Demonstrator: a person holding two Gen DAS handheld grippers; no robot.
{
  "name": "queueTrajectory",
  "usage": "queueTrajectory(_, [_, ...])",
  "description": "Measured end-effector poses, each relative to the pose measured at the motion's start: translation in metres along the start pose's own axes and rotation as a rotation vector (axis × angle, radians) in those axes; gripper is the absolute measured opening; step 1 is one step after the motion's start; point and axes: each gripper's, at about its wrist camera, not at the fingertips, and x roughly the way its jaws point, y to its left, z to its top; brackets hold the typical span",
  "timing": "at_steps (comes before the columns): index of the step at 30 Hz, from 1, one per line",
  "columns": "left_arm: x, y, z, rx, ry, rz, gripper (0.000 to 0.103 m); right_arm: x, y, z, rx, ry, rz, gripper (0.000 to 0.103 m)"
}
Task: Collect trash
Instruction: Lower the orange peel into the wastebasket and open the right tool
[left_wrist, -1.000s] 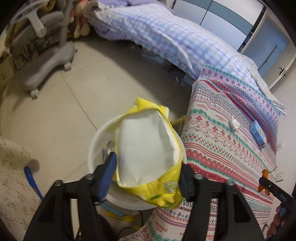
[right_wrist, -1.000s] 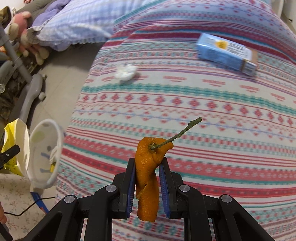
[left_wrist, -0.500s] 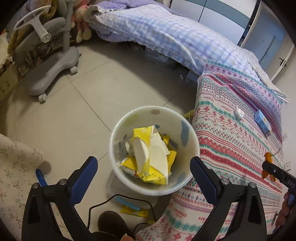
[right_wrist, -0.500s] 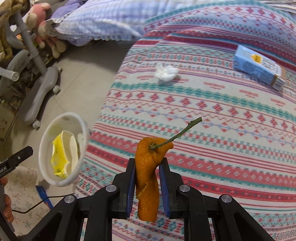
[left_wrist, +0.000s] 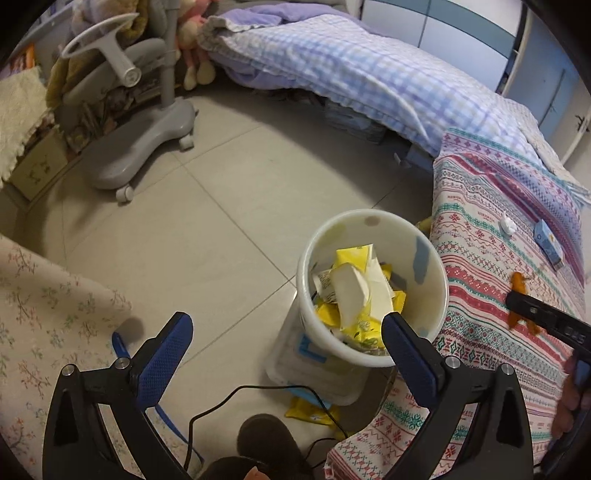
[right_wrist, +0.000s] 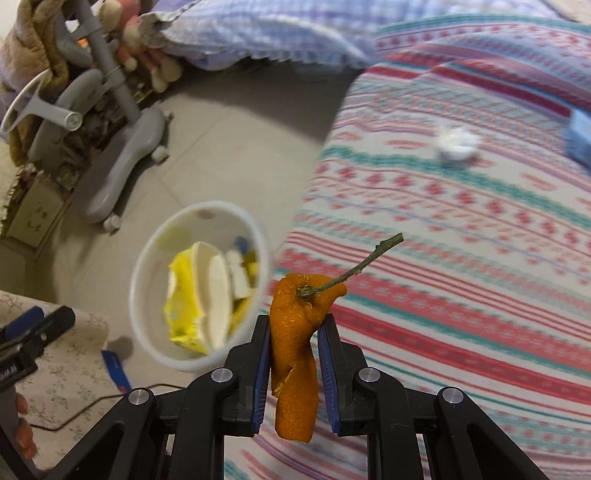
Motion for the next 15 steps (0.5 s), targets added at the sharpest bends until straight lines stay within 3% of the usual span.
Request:
queueTrajectory(11, [-0.005, 0.008, 0.003, -0.017, -0.007, -0.001, 0.103, 0.053, 0.041, 0.015, 0.012, 0.035, 0.080, 0.027])
queueTrajectory(13, [-0.006, 0.008, 0.003, -0.022, -0.006, -0.005, 0.103, 0.055, 0.045, 0.018, 0.021, 0.040, 0.103, 0.040])
queueTrajectory(15, [-0.007, 0.007, 0.003, -0.021, -0.008, -0.009, 0.103, 0.051, 0.045, 0.022, 0.049, 0.035, 0.122, 0.068])
